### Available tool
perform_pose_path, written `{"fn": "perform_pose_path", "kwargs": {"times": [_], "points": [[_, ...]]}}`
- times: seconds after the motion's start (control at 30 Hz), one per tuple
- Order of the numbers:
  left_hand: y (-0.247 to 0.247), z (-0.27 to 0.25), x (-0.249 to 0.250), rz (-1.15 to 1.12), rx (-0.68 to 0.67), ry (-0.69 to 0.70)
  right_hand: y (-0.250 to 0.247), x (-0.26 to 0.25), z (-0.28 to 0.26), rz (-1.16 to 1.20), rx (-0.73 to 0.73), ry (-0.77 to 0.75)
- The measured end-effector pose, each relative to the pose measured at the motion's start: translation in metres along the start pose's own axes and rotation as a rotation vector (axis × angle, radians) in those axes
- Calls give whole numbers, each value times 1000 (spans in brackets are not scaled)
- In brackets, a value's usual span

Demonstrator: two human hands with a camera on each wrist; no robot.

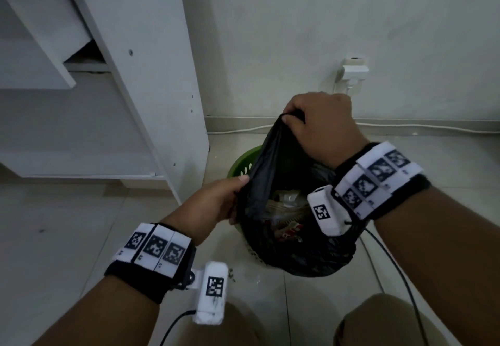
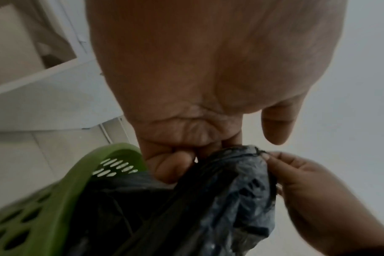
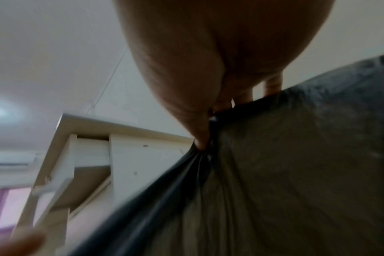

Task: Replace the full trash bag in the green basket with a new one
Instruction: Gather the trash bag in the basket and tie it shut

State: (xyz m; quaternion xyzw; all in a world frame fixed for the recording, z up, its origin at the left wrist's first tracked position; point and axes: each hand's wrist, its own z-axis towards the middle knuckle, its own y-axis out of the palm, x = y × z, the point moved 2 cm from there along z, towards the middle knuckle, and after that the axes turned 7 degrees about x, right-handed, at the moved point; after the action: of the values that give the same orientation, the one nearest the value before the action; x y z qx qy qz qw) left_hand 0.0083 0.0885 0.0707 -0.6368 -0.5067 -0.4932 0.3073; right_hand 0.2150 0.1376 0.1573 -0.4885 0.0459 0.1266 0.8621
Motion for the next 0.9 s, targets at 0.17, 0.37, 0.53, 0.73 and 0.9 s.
{"fn": "perform_pose_path", "kwargs": {"times": [0.17, 0.37, 0.53, 0.73, 0.9], "points": [[2, 4, 32, -249, 59, 129, 7, -19, -29, 86, 313, 87], [7, 4, 73, -524, 127, 278, 21, -47, -88, 402, 237, 40], [10, -2, 78, -390, 191, 428, 46, -39, -110, 496, 64, 235], [1, -10, 75, -170, 368, 568, 29, -19, -93, 660, 88, 323], [4, -12, 71, 238, 644, 769, 3, -23, -77, 798, -29, 302]]}}
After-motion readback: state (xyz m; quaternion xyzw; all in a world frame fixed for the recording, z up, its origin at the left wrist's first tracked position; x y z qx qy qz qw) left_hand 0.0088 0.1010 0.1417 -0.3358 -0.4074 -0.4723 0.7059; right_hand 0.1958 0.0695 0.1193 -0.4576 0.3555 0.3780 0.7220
